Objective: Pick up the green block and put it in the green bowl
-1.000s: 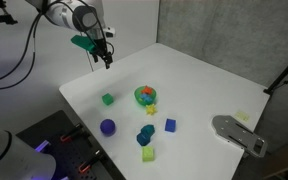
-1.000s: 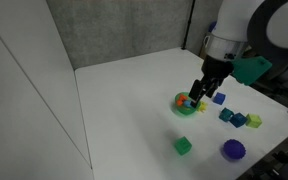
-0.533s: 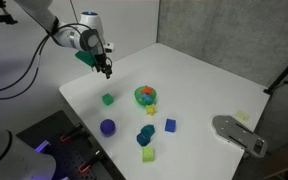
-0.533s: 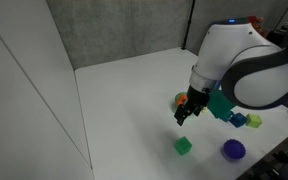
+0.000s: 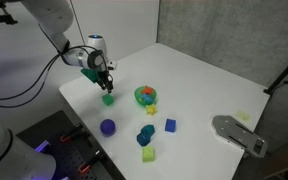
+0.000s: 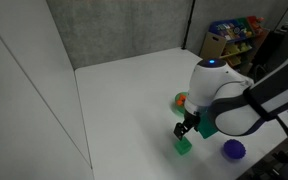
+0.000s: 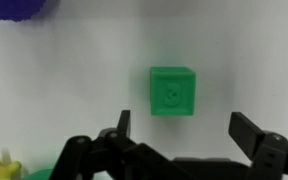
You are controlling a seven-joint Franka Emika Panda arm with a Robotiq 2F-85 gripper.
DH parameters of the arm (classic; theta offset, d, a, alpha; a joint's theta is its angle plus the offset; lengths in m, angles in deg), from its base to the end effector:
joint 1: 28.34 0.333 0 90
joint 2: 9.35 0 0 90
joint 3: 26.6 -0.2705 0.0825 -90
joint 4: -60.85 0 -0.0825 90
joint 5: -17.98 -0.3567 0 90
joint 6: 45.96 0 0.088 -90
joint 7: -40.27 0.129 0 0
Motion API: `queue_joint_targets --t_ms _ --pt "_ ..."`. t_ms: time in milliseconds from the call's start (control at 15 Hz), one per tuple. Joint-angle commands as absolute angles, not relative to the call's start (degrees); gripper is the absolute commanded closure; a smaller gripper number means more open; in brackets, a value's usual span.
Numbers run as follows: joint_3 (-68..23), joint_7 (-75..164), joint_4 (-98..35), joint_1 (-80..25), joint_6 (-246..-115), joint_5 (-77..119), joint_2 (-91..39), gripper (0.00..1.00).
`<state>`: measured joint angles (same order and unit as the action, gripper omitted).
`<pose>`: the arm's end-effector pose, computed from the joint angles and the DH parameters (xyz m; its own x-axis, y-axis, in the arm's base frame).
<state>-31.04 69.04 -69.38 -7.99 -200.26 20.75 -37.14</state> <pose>0.4417 0.2097 0.1003 0.9974 -0.0334 -0.0633 -0.0325 -0.9994 0.0143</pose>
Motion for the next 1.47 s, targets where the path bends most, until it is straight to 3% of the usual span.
queue_joint_targets --t_ms 0,867,933,1067,1333,1400 --pt "-29.7 69.2 -65.8 -6.9 -200.3 19.7 -42.1 0.0" --pt "-27.7 70.2 -60.2 -2.7 -201.2 18.2 -50.5 0.0" --pt "-27.4 70.2 -60.0 -2.4 -201.2 18.2 -50.8 0.25" --pt "-26.7 70.2 -59.7 -1.7 -201.4 18.4 -50.9 0.34" --pt "-26.0 69.7 -59.5 -1.7 -200.9 18.3 -49.7 0.67" --pt "-26.1 69.3 -59.4 -2.1 -200.6 18.1 -48.9 0.68"
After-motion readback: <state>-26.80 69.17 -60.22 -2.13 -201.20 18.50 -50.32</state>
